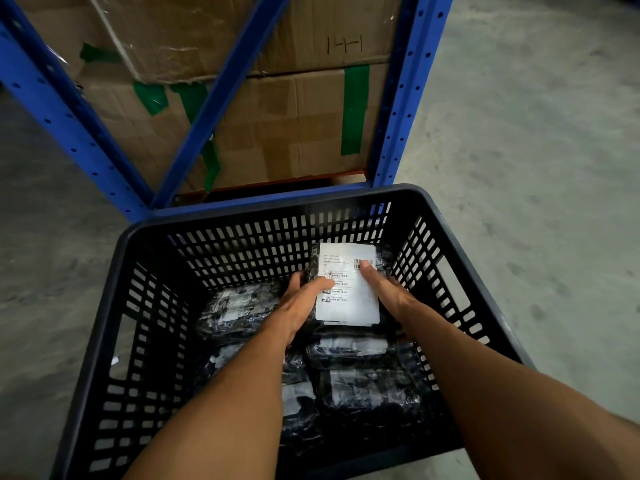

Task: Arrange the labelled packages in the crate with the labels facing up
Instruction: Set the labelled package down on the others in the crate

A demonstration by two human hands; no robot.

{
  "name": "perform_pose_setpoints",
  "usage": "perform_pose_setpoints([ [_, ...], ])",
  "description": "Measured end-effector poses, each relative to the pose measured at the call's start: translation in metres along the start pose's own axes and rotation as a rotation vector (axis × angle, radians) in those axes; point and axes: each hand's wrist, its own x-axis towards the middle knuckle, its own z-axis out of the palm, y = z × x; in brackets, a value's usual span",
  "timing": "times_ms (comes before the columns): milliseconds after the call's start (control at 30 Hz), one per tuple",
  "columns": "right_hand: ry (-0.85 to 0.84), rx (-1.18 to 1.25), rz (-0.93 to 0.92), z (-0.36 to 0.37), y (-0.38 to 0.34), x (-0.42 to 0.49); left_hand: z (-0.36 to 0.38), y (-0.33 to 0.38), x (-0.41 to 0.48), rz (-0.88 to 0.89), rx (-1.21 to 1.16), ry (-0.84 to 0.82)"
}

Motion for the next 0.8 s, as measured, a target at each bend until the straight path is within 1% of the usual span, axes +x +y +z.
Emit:
perform_pose_setpoints([
  [100, -0.011, -0.168, 0.03, -0.002, -0.002, -0.005, -0.003, -0.001, -0.006, 0.0, 0.074, 0.003],
  [267, 0.158, -0.382, 0.152, -0.008, -0.009, -0.008, -0.008, -0.002, -0.011, -0.006, 0.262, 0.01],
  [467, 0.099, -0.441, 0.242, -0.009, 0.001, -0.008, -0.011, -0.014, -0.006, -0.027, 0.313, -0.054],
  [533, 0.12, -0.435, 0.218, -0.012, 0.0, -0.007, -0.006, -0.011, -0.004, -0.034, 0.261, -0.052],
  [600, 0.13, -0.397, 0.196, -0.017, -0.002, -0.004, 0.001, -0.006, -0.003, -0.017, 0.132, -0.056],
  [700, 0.114, -0.307, 0.146, -0.022, 0.001, -0.001, 0.011, -0.007, 0.007, -0.056, -0.055, -0.101],
  [800, 0.105, -0.156, 0.042, -0.019, 0.011, 0.008, 0.011, -0.013, 0.016, -0.045, -0.11, -0.116],
])
